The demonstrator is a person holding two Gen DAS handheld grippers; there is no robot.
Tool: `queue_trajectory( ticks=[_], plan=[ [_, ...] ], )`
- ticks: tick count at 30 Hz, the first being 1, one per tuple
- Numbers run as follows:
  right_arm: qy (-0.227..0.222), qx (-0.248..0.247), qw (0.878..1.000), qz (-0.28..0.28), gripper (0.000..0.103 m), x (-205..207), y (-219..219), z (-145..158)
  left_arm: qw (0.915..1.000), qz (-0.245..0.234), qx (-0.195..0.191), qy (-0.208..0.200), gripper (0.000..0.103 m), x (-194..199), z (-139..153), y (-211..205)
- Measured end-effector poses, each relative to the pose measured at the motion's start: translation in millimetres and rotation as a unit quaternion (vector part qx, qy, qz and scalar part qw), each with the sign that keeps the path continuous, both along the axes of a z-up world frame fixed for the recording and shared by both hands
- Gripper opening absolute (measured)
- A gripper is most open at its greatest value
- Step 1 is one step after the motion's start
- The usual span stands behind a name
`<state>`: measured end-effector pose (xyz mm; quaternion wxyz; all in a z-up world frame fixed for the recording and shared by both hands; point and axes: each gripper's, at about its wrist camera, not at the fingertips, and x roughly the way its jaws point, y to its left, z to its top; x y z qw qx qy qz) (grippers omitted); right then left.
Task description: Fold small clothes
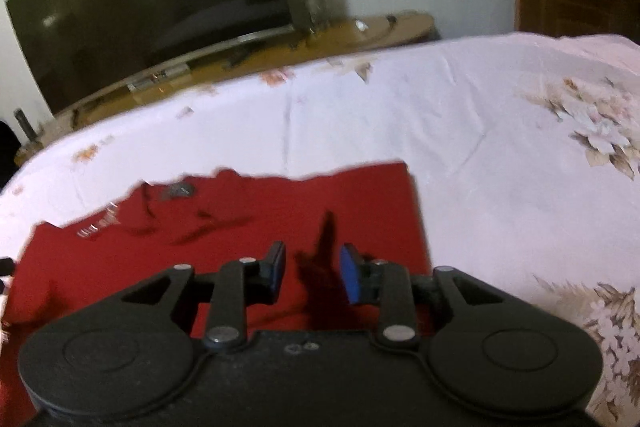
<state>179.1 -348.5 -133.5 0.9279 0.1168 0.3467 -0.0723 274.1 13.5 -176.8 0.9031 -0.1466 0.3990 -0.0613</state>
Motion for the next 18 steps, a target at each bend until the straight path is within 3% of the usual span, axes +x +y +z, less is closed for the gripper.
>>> queue_trajectory(
  ticks=[4, 8, 11, 14, 17, 18],
  plan=[
    [0.015, 0.008, 0.999, 0.043, 0.029, 9, 20, -6, 0.9993, -0.012, -0.002, 0.036, 0.065, 12, -20, -10],
    [0.062, -0.011, 0.997, 0.034, 0.026, 19, 21, -31, 0.999, -0.017, 0.009, 0.039, 0.065, 15, -31, -13],
    [0.059, -0.002, 0.998, 0.029, 0.026, 20, 15, -25, 0.9995, -0.014, 0.001, 0.027, 0.065, 8, -18, -13],
    [0.026, -0.017, 0.999, 0.043, 0.032, 18, 26, -11, 0.9994, -0.026, 0.017, 0.013, 0.065, 11, -13, -22],
    [0.04, -0.016, 0.998, 0.053, 0.032, 31, 31, -18, 0.9988, -0.023, 0.02, 0.039, 0.065, 25, -28, -27],
    [0.057, -0.019, 0.997, 0.051, 0.032, 35, 32, -25, 0.9987, -0.025, 0.033, 0.031, 0.065, 24, -29, -30]
  ],
)
